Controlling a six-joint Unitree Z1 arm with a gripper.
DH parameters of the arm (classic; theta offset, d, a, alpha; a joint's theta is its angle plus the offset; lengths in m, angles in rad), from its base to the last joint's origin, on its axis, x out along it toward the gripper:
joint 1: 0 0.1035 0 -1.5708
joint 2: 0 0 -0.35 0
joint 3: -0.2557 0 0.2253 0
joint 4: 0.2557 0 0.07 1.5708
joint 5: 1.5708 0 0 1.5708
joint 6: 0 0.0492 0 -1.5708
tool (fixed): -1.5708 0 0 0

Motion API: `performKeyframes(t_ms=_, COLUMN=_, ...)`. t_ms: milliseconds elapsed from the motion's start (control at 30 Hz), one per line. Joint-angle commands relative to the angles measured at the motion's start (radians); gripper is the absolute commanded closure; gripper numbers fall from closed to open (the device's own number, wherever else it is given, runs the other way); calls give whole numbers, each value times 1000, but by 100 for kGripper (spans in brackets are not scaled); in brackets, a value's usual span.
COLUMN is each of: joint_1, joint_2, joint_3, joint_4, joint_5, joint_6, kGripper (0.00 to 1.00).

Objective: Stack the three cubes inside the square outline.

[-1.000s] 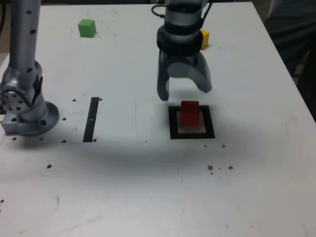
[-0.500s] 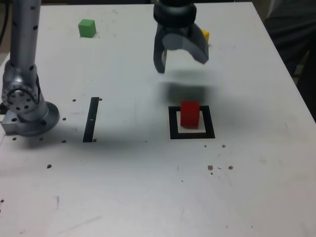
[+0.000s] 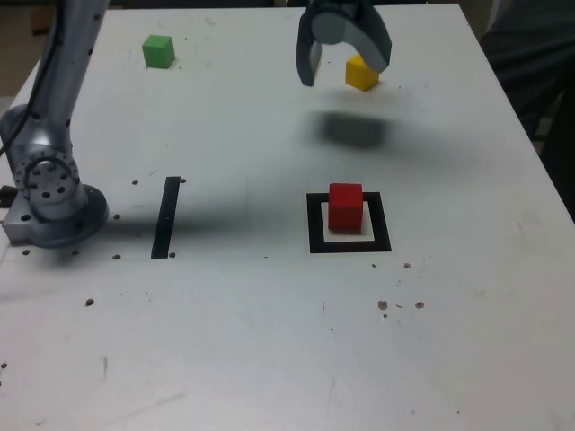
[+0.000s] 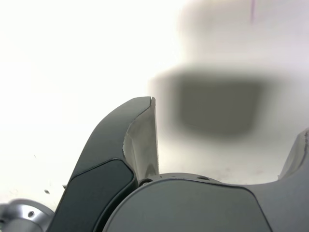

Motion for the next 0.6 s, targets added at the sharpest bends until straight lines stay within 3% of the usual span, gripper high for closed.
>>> performKeyframes(t_ms=0, joint_1=17, joint_2=26, joint_3=-44, joint_4=22, joint_5=0, joint_6=27, kGripper=0)
performKeyframes(t_ms=567, joint_1=130, joint_2=306, joint_3=-532, joint_4=187, joint_5=1, joint_6=241, kGripper=0)
